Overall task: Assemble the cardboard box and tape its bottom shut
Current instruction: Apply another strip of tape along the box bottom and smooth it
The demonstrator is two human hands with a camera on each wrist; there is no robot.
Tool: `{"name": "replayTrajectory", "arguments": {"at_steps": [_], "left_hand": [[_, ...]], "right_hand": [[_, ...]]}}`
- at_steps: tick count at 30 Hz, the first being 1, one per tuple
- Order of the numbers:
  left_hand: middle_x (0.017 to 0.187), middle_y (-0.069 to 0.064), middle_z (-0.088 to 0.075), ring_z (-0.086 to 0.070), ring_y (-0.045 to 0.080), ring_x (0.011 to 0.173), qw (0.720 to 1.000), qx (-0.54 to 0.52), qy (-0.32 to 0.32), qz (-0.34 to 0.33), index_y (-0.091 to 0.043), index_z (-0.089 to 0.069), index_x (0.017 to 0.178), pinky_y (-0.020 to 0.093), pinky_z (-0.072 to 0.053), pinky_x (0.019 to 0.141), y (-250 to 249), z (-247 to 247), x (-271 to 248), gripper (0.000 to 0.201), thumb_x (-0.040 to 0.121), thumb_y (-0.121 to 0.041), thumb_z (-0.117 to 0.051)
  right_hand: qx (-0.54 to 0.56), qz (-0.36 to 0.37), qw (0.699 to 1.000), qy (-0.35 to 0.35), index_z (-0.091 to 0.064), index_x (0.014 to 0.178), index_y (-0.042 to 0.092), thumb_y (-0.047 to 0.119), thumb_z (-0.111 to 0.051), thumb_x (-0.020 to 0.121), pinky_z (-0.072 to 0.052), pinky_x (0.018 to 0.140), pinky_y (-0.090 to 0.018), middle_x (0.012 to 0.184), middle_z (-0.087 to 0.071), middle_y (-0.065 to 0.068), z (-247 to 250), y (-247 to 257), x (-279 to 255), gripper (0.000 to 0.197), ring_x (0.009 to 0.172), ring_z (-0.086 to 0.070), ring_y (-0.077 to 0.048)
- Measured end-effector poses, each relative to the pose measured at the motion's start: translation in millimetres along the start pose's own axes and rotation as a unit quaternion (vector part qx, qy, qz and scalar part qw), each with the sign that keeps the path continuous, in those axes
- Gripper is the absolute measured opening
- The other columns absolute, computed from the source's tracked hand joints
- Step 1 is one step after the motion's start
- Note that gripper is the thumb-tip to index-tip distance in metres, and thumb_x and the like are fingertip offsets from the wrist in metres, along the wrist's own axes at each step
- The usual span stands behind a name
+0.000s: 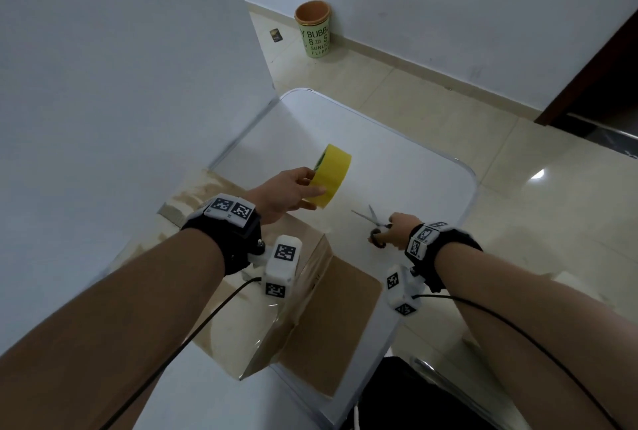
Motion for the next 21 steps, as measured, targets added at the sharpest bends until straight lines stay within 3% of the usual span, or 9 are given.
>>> {"name": "replayTrajectory", "arguments": {"at_steps": [2, 5, 9, 11, 13, 15, 17, 19, 21], "left_hand": [[0.111, 0.010, -0.067, -0.064, 0.024, 0.089, 1.000, 0.023, 0.002, 0.004, -0.011, -0.060, 0.116, 0.026, -0.044, 0.072, -4, 4, -3, 0.028, 0.091, -0.021, -0.066], [0.111, 0.006, -0.065, -0.064, 0.020, 0.084, 0.997, 0.073, 0.007, -0.001, -0.009, -0.059, 0.119, 0.021, -0.048, 0.067, -10, 9, -4, 0.032, 0.090, -0.018, -0.067], [0.117, 0.011, -0.057, -0.062, 0.025, 0.089, 0.968, 0.251, -0.007, -0.020, -0.012, -0.057, 0.127, 0.034, -0.050, 0.084, -20, 14, -2, 0.044, 0.086, -0.020, -0.071], [0.126, 0.014, -0.050, -0.059, 0.027, 0.100, 0.945, 0.327, -0.020, -0.025, -0.012, -0.055, 0.131, 0.035, -0.047, 0.090, -25, 14, 2, 0.047, 0.087, -0.021, -0.070], [0.133, 0.013, -0.042, -0.052, 0.029, 0.114, 0.929, 0.368, -0.026, -0.026, -0.015, -0.055, 0.133, 0.034, -0.043, 0.096, -27, 13, 8, 0.048, 0.088, -0.023, -0.069], [0.138, 0.013, -0.036, -0.043, 0.030, 0.125, 0.920, 0.390, -0.027, -0.025, -0.017, -0.054, 0.134, 0.034, -0.039, 0.101, -26, 12, 15, 0.050, 0.087, -0.023, -0.069], [0.139, 0.014, -0.034, -0.040, 0.029, 0.128, 0.923, 0.381, -0.046, -0.035, -0.017, -0.055, 0.132, 0.032, -0.038, 0.102, -25, 13, 18, 0.049, 0.085, -0.020, -0.070], [0.136, 0.014, -0.037, -0.042, 0.027, 0.125, 0.934, 0.338, -0.095, -0.061, -0.017, -0.057, 0.129, 0.029, -0.039, 0.099, -27, 16, 17, 0.048, 0.083, -0.016, -0.071], [0.129, 0.013, -0.047, -0.050, 0.024, 0.115, 0.940, 0.298, -0.149, -0.079, -0.017, -0.057, 0.127, 0.025, -0.041, 0.090, -28, 18, 15, 0.046, 0.083, -0.014, -0.071]], "right_hand": [[-0.040, -0.007, 0.999, -0.006, -0.053, 0.094, 0.008, 0.049, -0.066, 0.082, -0.047, 0.069, -0.032, 0.093, -0.052, -0.010, 1, 5, 8, 0.044, 0.086, -0.054, -0.025], [0.011, 0.018, 0.996, -0.085, -0.049, 0.130, 0.005, 0.021, -0.058, 0.090, -0.047, 0.095, -0.037, 0.131, -0.037, -0.017, 11, 14, 17, 0.044, 0.106, -0.055, -0.031], [0.167, 0.222, 0.919, -0.280, -0.038, 0.139, 0.016, -0.003, -0.055, 0.074, -0.033, 0.109, -0.040, 0.146, -0.024, -0.009, 52, 44, 2, 0.070, 0.129, -0.038, -0.032], [0.071, 0.313, 0.906, -0.278, -0.033, 0.142, 0.025, 0.006, -0.063, 0.069, -0.026, 0.109, -0.042, 0.153, -0.018, -0.001, 62, 66, -8, 0.081, 0.140, -0.023, -0.029], [-0.044, 0.342, 0.909, -0.236, -0.036, 0.140, 0.029, 0.021, -0.070, 0.073, -0.023, 0.109, -0.043, 0.155, -0.021, 0.006, 62, 86, -18, 0.076, 0.144, -0.015, -0.025], [-0.119, 0.333, 0.912, -0.209, -0.043, 0.134, 0.023, 0.034, -0.071, 0.077, -0.019, 0.113, -0.040, 0.146, -0.037, 0.002, 60, 98, -21, 0.065, 0.142, -0.023, -0.023], [-0.136, 0.316, 0.915, -0.213, -0.049, 0.126, 0.016, 0.041, -0.072, 0.078, -0.026, 0.106, -0.034, 0.130, -0.050, -0.004, 63, 102, -20, 0.059, 0.127, -0.041, -0.024], [-0.112, 0.307, 0.919, -0.221, -0.052, 0.119, 0.011, 0.044, -0.074, 0.076, -0.034, 0.093, -0.030, 0.118, -0.055, -0.007, 66, 103, -19, 0.058, 0.112, -0.049, -0.024], [-0.071, 0.299, 0.924, -0.225, -0.052, 0.119, 0.008, 0.043, -0.075, 0.075, -0.037, 0.089, -0.030, 0.116, -0.057, -0.009, 66, 101, -18, 0.060, 0.108, -0.052, -0.025]]}}
Point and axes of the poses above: each hand's wrist, its own x-axis towards the middle knuckle, its own z-axis out of the back of the hand, y = z × x, the point moved 4 cm from there along x, towards the middle knuckle
